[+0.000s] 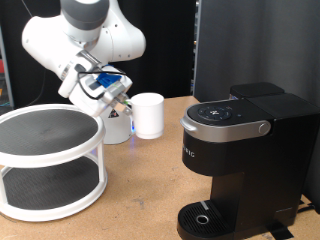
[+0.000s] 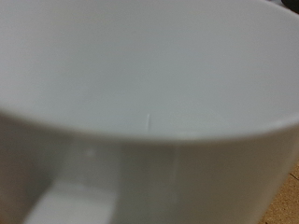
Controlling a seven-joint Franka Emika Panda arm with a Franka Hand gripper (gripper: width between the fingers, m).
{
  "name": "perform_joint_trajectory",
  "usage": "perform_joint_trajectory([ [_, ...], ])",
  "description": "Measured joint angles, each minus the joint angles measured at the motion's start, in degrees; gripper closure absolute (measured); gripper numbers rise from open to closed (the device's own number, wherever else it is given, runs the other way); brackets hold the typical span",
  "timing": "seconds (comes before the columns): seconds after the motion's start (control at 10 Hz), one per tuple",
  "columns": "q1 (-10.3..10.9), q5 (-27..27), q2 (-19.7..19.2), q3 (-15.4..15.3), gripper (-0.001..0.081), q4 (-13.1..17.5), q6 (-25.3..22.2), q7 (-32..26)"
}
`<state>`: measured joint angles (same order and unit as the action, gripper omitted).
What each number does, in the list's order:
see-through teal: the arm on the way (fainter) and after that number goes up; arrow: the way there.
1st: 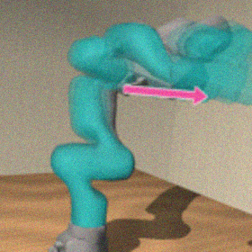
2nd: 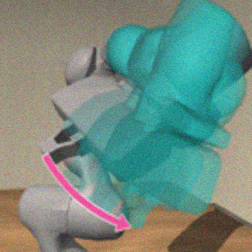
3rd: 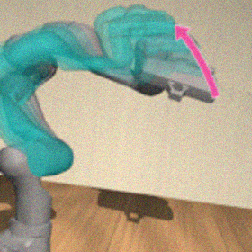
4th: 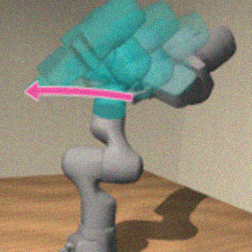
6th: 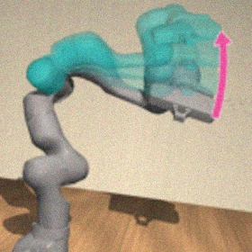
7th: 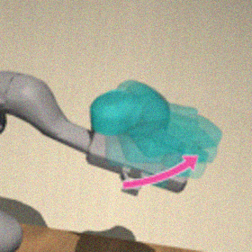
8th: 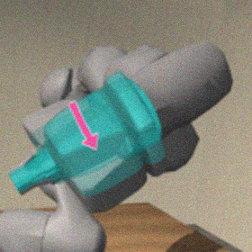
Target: Make a cup of coffee with the keurig machine
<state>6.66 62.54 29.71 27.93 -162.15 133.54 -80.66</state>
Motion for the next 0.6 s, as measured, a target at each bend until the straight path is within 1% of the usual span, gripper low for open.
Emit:
perform_joint_trajectory([
  [0.1,1.0,1.2,-1.2,-0.5,0.0741,0.5,0.9,0.0],
  [0.4,1.0,1.0,-1.3,-0.2,0.0741,0.7,0.6,-0.1],
  [0.6,1.0,1.1,-2.2,-0.2,0.0741,0.2,1.3,-1.1],
])
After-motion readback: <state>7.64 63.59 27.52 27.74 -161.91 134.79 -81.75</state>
